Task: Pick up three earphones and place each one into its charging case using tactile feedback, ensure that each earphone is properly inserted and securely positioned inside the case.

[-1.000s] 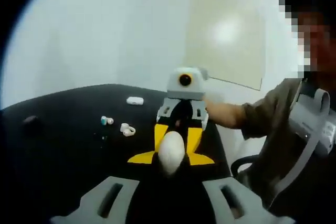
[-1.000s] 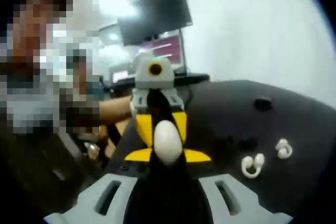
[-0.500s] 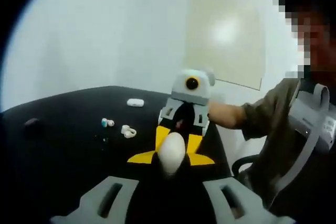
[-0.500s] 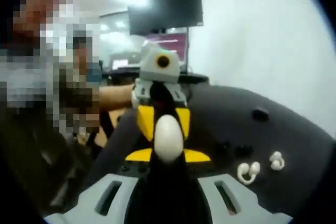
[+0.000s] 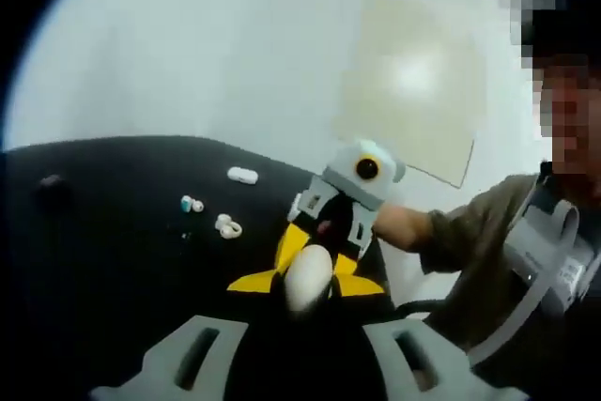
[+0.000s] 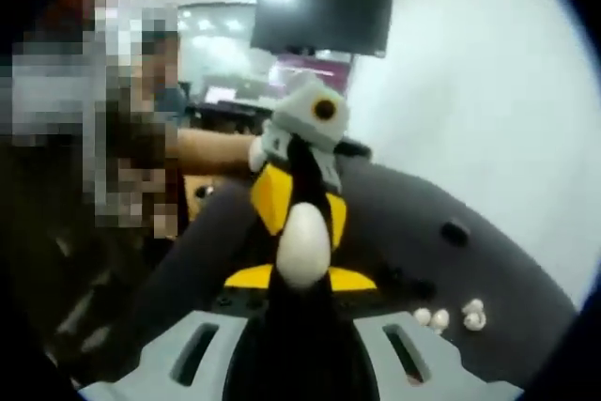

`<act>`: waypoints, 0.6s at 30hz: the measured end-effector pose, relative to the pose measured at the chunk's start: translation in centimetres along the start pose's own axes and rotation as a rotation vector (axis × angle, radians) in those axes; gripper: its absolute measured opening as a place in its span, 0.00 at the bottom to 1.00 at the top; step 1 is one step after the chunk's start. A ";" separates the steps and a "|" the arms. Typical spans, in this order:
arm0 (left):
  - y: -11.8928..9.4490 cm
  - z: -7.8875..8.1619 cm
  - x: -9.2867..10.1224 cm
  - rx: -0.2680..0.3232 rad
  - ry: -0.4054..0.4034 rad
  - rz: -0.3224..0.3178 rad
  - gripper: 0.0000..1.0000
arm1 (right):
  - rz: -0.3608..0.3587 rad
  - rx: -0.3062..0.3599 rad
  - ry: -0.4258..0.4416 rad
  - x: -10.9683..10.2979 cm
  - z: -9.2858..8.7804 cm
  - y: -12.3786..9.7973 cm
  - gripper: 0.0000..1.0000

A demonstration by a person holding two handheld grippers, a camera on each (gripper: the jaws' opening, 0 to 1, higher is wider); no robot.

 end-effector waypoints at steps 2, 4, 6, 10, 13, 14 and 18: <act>0.1 -0.1 -0.1 -0.004 -0.038 0.003 0.19 | -0.001 -0.003 -0.014 0.1 -0.1 0.0 0.20; 0.2 -0.1 -0.1 -0.003 -0.044 0.004 0.19 | -0.002 -0.001 0.036 0.3 -0.2 -0.1 0.20; 0.3 -0.1 0.0 0.014 -0.012 0.009 0.19 | 0.002 0.006 0.105 0.5 -0.2 -0.1 0.21; -0.1 1.1 -0.7 0.109 0.033 0.050 0.15 | 0.005 0.010 0.435 1.3 -0.8 -0.5 0.21; -1.1 2.3 -2.1 0.175 0.022 0.116 0.05 | 0.015 0.022 0.509 1.8 -0.9 -0.7 0.21; -1.3 2.4 -2.2 0.185 0.023 0.120 0.05 | 0.016 0.023 0.509 1.7 -0.9 -0.6 0.21; -1.1 2.4 -2.3 0.186 0.031 0.120 0.07 | 0.016 0.024 0.498 1.5 -0.8 -0.5 0.21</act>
Point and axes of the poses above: the point that each gripper's makers call its tool centre point, and the gripper's own axes: y roughly forward along the fingers, x roughly to its right, z roughly out of its top, the point moved 3 cm from there along -y, roughly backward along the fingers, and after that the axes turned 10 degrees about x, right-handed, at the moved point
